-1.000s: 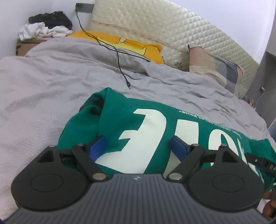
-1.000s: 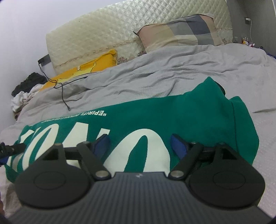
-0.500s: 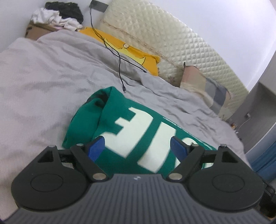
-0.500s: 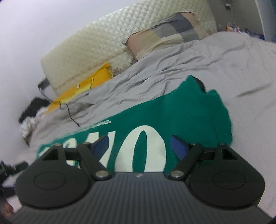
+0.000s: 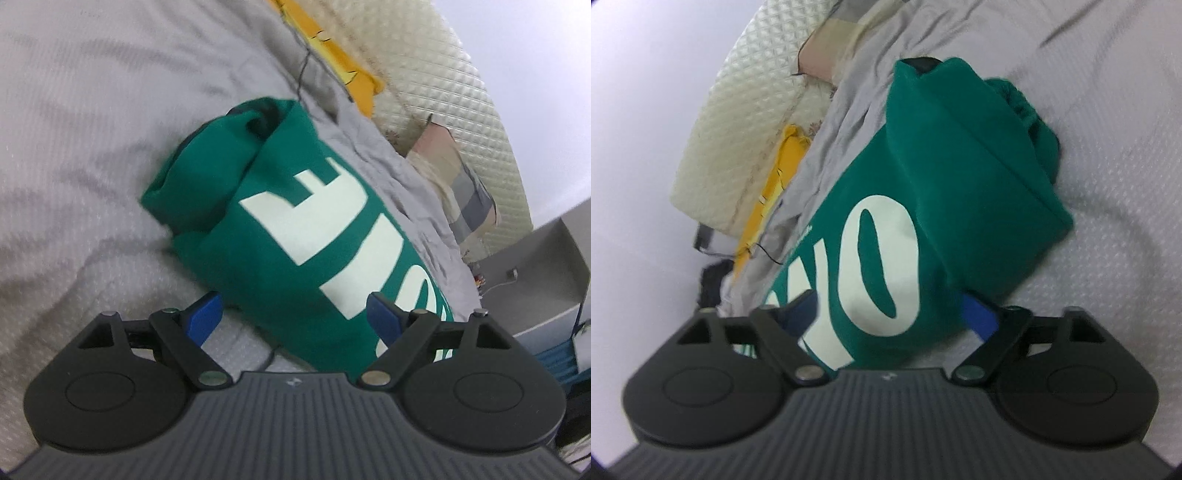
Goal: Fold large clothes
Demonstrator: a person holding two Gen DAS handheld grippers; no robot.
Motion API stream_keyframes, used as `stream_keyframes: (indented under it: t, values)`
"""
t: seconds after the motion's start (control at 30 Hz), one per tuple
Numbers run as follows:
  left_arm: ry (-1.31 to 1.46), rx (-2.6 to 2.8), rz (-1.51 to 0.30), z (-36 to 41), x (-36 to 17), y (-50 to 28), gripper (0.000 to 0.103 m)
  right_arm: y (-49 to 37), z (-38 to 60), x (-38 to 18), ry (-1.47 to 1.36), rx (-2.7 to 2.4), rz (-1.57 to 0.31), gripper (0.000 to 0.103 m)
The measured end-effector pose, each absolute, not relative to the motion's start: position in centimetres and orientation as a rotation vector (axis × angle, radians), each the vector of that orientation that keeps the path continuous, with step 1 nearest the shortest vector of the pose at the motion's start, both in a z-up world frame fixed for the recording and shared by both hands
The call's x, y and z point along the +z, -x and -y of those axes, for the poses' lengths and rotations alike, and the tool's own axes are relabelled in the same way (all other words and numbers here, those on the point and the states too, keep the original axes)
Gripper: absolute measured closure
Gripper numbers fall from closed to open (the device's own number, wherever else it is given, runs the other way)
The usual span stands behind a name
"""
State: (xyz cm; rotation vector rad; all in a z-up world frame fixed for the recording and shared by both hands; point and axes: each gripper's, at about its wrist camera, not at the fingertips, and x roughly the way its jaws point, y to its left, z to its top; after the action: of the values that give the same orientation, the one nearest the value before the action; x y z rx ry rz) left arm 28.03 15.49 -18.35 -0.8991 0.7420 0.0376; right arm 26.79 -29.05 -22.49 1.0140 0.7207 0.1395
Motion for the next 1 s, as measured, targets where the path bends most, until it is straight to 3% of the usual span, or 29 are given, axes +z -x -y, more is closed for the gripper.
stream_keyframes:
  t: [0.07, 0.43, 1.0]
  values:
    - [0.963, 0.031, -0.748, -15.9, -19.3, -28.2, 0.011, -27.4, 28.9, -22.9, -1.056, 0.154, -0.725, 0.000]
    - [1.283, -0.047, -0.720, -16.6, -25.1, -31.4, 0.003, -28.2, 29.3, -25.3, -1.227, 0.167, -0.737, 0.000]
    - [1.246, -0.172, -0.572, -15.6, -24.7, -33.7, 0.002, -29.1, 28.6, -26.8, -1.319, 0.211, -0.732, 0.000]
